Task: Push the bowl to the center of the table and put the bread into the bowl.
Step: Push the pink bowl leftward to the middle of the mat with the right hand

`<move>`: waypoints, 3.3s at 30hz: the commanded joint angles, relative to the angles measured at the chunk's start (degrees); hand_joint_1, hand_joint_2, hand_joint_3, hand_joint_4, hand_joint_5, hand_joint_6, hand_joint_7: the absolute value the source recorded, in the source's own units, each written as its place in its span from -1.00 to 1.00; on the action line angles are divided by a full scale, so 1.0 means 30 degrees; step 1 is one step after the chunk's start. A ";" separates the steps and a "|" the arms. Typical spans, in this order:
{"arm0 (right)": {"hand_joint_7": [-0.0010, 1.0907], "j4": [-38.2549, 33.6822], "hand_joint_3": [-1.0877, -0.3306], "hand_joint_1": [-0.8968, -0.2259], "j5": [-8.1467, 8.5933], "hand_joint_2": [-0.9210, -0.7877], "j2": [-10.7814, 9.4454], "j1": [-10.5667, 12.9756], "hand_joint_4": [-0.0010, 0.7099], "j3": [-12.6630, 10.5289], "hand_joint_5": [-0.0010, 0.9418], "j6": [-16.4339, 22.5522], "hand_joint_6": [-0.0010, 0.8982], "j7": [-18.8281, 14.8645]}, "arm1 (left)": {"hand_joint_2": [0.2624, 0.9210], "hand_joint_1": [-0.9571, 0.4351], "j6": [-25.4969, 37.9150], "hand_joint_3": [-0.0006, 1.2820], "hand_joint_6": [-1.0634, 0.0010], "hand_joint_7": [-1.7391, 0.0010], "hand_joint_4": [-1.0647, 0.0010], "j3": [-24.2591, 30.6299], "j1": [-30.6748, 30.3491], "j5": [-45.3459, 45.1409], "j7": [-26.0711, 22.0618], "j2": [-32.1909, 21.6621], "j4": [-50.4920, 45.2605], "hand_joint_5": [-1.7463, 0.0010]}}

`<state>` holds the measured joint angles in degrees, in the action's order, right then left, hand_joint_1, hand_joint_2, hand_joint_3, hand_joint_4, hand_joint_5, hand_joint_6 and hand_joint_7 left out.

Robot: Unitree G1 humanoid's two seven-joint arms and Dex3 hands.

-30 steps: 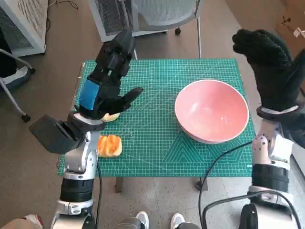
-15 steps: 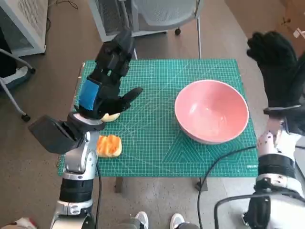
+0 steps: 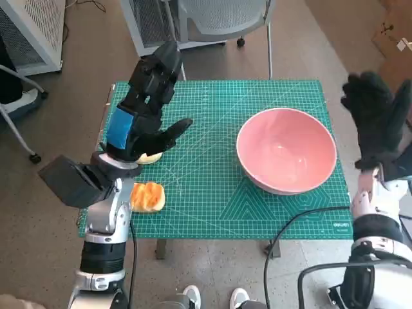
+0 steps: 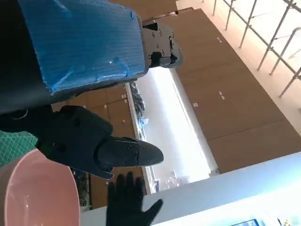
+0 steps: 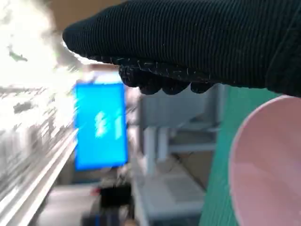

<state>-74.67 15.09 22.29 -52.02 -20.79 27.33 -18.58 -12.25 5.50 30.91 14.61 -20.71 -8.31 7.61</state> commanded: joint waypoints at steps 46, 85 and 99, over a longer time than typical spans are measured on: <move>-0.95 -0.0653 -0.23 -0.16 -0.1984 -1.00 -0.3428 0.1171 0.09 -0.0167 -0.97 -0.2499 0.13 0.1508 | 0.62 -0.14 0.0680 -0.43 1.00 0.53 0.90 0.0632 -0.1885 -0.0069 0.0438 -0.0897 -0.2595 0.99; -1.00 -0.0577 -0.36 -0.05 -0.2645 -1.00 -0.5997 -0.1368 -0.02 0.0903 -1.00 -0.3187 0.01 0.1072 | 0.72 -0.20 0.0760 -0.54 1.00 0.52 0.87 0.0994 -0.3412 -0.0721 0.1820 -0.1249 -0.4219 0.99; -1.00 -0.0045 -0.47 0.10 -0.2509 -1.00 -0.4944 -0.2109 -0.06 0.0956 -1.00 -0.2388 -0.02 -0.0095 | 0.78 -0.23 0.0573 -0.60 1.00 0.52 0.86 0.1042 -0.3543 -0.1021 0.2130 -0.1194 -0.4223 0.99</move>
<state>-75.18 7.52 6.36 -57.76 -17.79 19.65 -17.80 -10.03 8.37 21.00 11.95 -14.67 -11.56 -3.87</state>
